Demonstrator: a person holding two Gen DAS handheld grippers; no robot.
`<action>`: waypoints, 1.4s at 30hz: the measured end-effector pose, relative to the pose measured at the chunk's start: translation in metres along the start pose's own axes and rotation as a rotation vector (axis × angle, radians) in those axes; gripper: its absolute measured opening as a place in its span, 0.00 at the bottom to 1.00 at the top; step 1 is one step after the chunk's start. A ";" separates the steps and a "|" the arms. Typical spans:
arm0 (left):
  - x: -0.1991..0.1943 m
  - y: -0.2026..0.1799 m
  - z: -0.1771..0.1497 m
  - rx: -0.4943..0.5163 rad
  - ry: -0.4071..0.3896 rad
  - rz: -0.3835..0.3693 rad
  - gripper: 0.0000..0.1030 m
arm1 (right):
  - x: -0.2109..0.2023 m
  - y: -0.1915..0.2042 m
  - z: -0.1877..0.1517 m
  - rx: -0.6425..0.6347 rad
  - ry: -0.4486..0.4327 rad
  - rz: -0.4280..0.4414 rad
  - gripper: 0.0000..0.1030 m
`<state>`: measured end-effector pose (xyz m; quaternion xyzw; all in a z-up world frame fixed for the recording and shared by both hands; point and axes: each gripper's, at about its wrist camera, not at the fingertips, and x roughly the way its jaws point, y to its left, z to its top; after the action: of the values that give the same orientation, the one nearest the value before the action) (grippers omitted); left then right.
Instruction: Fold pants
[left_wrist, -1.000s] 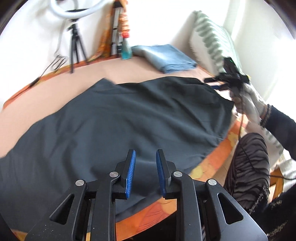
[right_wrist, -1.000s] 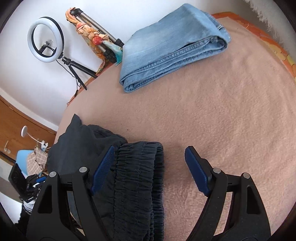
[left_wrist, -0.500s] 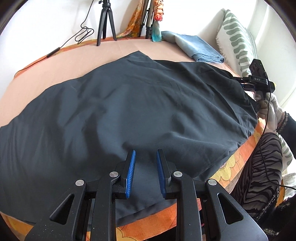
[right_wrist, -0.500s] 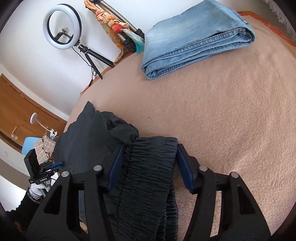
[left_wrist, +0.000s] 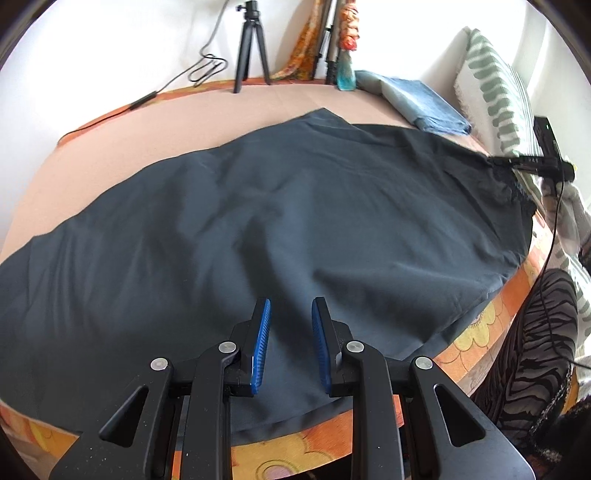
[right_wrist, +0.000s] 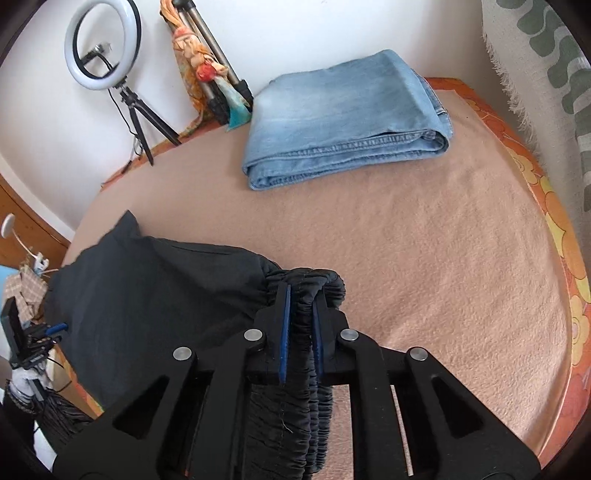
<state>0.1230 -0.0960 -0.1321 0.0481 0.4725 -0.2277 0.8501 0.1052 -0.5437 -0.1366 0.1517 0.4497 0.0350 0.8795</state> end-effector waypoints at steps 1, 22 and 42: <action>-0.004 0.004 -0.001 -0.015 -0.009 -0.001 0.20 | 0.001 0.003 -0.001 -0.018 0.000 -0.012 0.13; -0.029 -0.002 -0.037 0.261 0.132 0.032 0.30 | -0.071 0.157 -0.038 -0.379 -0.039 0.126 0.54; -0.018 0.028 -0.048 0.271 0.075 0.099 0.11 | 0.048 0.345 -0.160 -0.938 0.197 0.186 0.49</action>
<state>0.0894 -0.0510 -0.1469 0.1940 0.4659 -0.2451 0.8278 0.0306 -0.1684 -0.1590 -0.2253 0.4512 0.3266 0.7994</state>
